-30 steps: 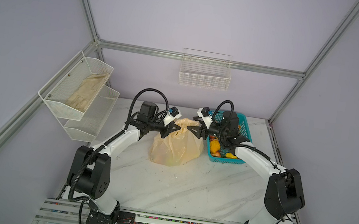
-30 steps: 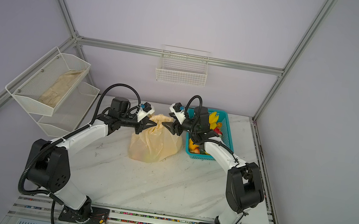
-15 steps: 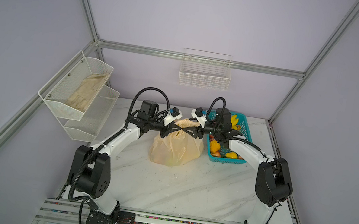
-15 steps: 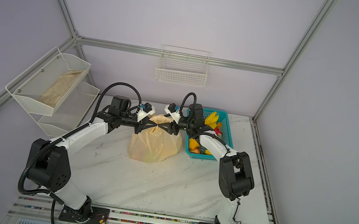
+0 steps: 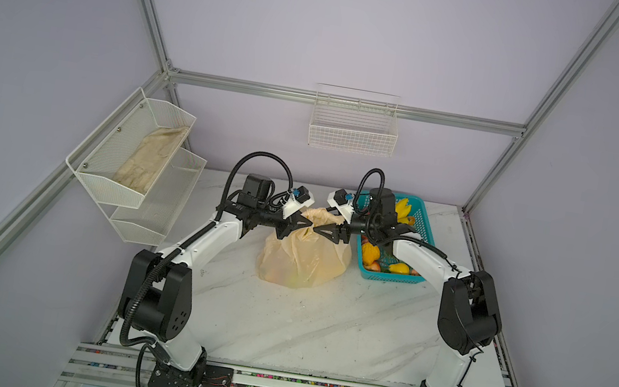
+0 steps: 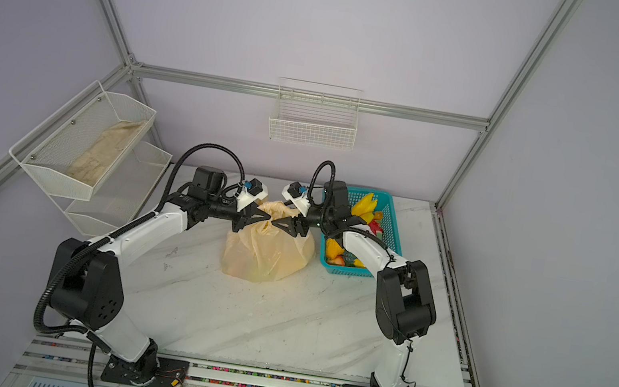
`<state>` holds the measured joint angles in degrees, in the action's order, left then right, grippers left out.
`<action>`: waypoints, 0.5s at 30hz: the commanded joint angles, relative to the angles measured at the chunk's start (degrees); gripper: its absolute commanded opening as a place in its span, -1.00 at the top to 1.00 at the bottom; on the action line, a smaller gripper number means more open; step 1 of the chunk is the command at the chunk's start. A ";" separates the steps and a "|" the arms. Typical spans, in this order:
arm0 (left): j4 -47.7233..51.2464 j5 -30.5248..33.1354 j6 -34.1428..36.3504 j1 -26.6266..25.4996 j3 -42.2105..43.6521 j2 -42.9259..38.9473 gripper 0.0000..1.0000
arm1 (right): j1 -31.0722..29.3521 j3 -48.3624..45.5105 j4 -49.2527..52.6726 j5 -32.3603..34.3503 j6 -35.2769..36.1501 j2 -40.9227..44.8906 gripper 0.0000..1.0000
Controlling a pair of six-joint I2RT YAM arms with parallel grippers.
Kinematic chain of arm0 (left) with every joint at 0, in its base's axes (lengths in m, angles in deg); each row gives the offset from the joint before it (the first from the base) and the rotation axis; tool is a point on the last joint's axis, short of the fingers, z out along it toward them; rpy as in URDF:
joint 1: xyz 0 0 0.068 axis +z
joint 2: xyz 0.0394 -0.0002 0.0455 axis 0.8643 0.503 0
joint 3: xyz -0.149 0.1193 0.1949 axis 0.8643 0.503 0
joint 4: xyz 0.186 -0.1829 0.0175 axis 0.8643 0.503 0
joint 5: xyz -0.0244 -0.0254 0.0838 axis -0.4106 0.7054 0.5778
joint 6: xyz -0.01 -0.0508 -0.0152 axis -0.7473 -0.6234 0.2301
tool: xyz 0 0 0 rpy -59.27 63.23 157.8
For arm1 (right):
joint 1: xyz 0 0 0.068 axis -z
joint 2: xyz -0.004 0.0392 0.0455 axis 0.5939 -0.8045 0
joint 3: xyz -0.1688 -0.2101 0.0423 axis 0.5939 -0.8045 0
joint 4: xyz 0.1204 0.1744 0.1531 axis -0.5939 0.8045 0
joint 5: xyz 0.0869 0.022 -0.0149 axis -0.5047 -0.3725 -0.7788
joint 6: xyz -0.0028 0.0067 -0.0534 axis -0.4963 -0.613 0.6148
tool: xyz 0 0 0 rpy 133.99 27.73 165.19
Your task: Place the fake fruits into the plastic bag and tie a complex knot
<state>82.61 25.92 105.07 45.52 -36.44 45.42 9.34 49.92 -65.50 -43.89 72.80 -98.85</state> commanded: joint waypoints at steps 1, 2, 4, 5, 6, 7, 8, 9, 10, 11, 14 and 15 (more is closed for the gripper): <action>-0.81 -0.43 -0.54 0.39 -5.78 0.15 1.00 | 0.00 1.37 2.66 -0.67 3.09 -1.01 -0.34; -0.84 -0.49 -0.67 0.37 -5.78 0.15 1.00 | 0.04 1.43 2.63 -0.74 3.08 -1.08 -0.34; -1.06 -0.60 -1.06 0.32 -5.66 0.15 1.00 | -0.03 1.60 2.76 -0.94 3.02 -1.40 -0.33; -1.20 -0.56 -1.21 0.35 -5.67 0.22 1.00 | -0.12 1.65 2.84 -0.90 2.99 -1.52 -0.33; -1.33 -0.63 -1.40 0.32 -5.70 0.24 1.00 | -0.15 1.65 2.90 -0.77 2.99 -1.60 -0.34; -1.37 -0.82 -1.67 0.40 -5.74 0.31 1.00 | -0.25 1.72 2.78 -0.59 2.95 -1.69 -0.34; -1.44 -0.95 -1.78 0.34 -5.82 0.37 1.00 | -0.40 1.71 2.46 -0.33 2.76 -1.85 -0.33; -1.64 -1.10 -1.91 0.38 -5.75 0.42 1.00 | -0.50 1.70 2.24 -0.35 2.65 -1.88 -0.33; -1.67 -1.20 -2.12 0.34 -5.77 0.49 1.00 | -0.74 1.80 2.14 -0.13 2.38 -2.01 -0.33; -1.89 -1.39 -2.45 0.39 -5.81 0.50 1.00 | -0.94 2.05 2.22 0.01 2.42 -2.22 -0.33; -2.16 -1.86 -2.84 0.31 -5.75 0.53 1.00 | -1.56 2.54 2.11 0.61 2.20 -2.88 -0.31; -2.28 -1.86 -2.93 0.30 -5.80 0.57 1.00 | -1.69 2.54 1.97 0.66 2.01 -2.93 -0.29</action>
<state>82.15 25.83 103.17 45.54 -36.64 45.86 8.47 50.72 -63.92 -43.34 73.59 -100.95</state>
